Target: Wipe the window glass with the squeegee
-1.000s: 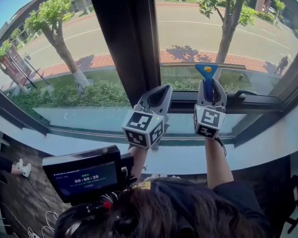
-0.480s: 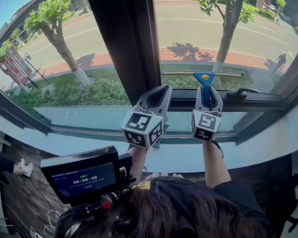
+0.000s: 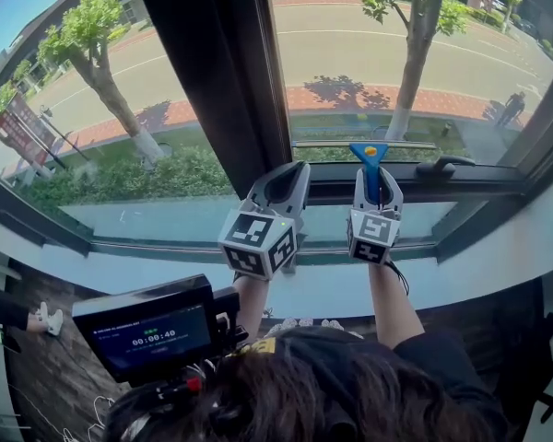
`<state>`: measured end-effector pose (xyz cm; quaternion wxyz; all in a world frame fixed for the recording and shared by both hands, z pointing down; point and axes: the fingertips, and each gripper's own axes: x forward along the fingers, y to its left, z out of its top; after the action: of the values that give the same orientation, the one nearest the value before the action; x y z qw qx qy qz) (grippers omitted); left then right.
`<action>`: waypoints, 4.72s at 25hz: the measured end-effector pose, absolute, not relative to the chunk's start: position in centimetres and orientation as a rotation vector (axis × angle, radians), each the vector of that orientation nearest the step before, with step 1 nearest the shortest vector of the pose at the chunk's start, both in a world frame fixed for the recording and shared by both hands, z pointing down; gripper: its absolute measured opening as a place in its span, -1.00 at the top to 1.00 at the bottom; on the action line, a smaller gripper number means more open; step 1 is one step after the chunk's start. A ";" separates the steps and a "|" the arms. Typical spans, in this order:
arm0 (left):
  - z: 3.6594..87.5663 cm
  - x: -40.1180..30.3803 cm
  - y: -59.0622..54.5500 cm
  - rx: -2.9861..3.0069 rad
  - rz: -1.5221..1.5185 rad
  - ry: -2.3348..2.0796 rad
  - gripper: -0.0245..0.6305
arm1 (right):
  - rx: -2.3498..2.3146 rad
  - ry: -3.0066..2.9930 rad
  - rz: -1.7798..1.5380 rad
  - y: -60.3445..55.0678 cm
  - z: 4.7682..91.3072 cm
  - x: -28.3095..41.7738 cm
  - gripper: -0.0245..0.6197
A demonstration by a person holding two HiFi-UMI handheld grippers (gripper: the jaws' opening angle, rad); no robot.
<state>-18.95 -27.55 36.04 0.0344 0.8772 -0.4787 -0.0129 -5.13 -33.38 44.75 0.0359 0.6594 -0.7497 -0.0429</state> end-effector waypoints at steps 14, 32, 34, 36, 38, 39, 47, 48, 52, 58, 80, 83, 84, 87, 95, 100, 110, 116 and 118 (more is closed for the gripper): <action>36.3 -19.2 -27.3 2.675 -0.041 -1.476 0.92 | 1.994 -2.285 -0.107 -32.8 47.0 -5.0 0.49; 36.2 -19.3 -27.4 2.684 -0.033 -1.480 0.92 | 1.938 -2.240 -0.010 -33.0 50.6 -4.7 0.49; 36.1 -19.3 -27.5 2.687 -0.033 -1.481 0.92 | 1.928 -2.232 -0.002 -33.2 50.9 -4.7 0.49; 36.0 -19.3 -27.5 2.686 -0.032 -1.485 0.92 | 1.923 -2.233 0.002 -33.4 51.0 -4.6 0.49; 36.0 -19.4 -27.6 2.682 -0.030 -1.492 0.92 | 1.920 -2.236 0.005 -33.5 51.1 -4.6 0.49; 36.0 -19.5 -27.6 2.681 -0.029 -1.495 0.92 | 1.919 -2.235 0.006 -33.5 51.1 -4.7 0.49; 36.4 -20.0 -27.5 2.674 -0.035 -1.503 0.92 | 1.915 -2.233 0.007 -33.9 51.5 -5.0 0.49; 36.4 -20.1 -27.5 2.672 -0.036 -1.504 0.92 | 1.914 -2.232 0.009 -33.9 51.5 -5.0 0.49; 36.4 -20.1 -27.5 2.671 -0.036 -1.505 0.92 | 1.927 -2.210 0.020 -33.6 50.4 -5.0 0.49; 36.5 -20.1 -27.5 2.670 -0.039 -1.503 0.92 | 1.914 -2.241 0.044 -34.2 51.5 -5.0 0.49; 36.1 -20.7 -27.2 2.667 -0.055 -1.514 0.92 | 1.948 -2.251 0.070 -33.3 50.4 -4.0 0.49; 36.2 -20.7 -27.1 2.667 -0.057 -1.507 0.92 | 1.949 -2.267 0.007 -32.9 49.1 -3.9 0.49; 36.3 -20.6 -27.1 2.669 -0.056 -1.503 0.92 | 1.949 -2.272 -0.006 -32.7 48.7 -3.8 0.49; 36.4 -20.5 -26.8 2.670 -0.058 -1.490 0.92 | 1.960 -2.282 -0.019 -32.0 47.7 -3.5 0.49; 36.8 -20.3 -26.2 2.687 -0.059 -1.458 0.92 | 2.003 -2.292 -0.056 -29.5 45.5 -2.7 0.49; 37.2 -20.1 -25.6 2.709 -0.048 -1.423 0.92 | 2.053 -2.294 -0.037 -27.8 44.2 -2.8 0.49; 36.7 -18.3 -19.1 2.690 -0.065 -1.481 0.92 | 2.066 -2.278 -0.102 -20.7 43.0 1.3 0.49; 36.5 -17.7 -17.2 2.655 -0.095 -1.536 0.92 | 2.030 -2.296 -0.115 -18.9 42.5 2.2 0.49; 36.8 -16.5 -14.9 2.628 -0.109 -1.559 0.92 | 2.004 -2.301 -0.138 -16.4 42.4 3.5 0.49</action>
<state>-16.46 -14.87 36.83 0.0421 0.8588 -0.5094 -0.0358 3.55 -16.40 42.45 0.0435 0.6555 -0.7526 -0.0452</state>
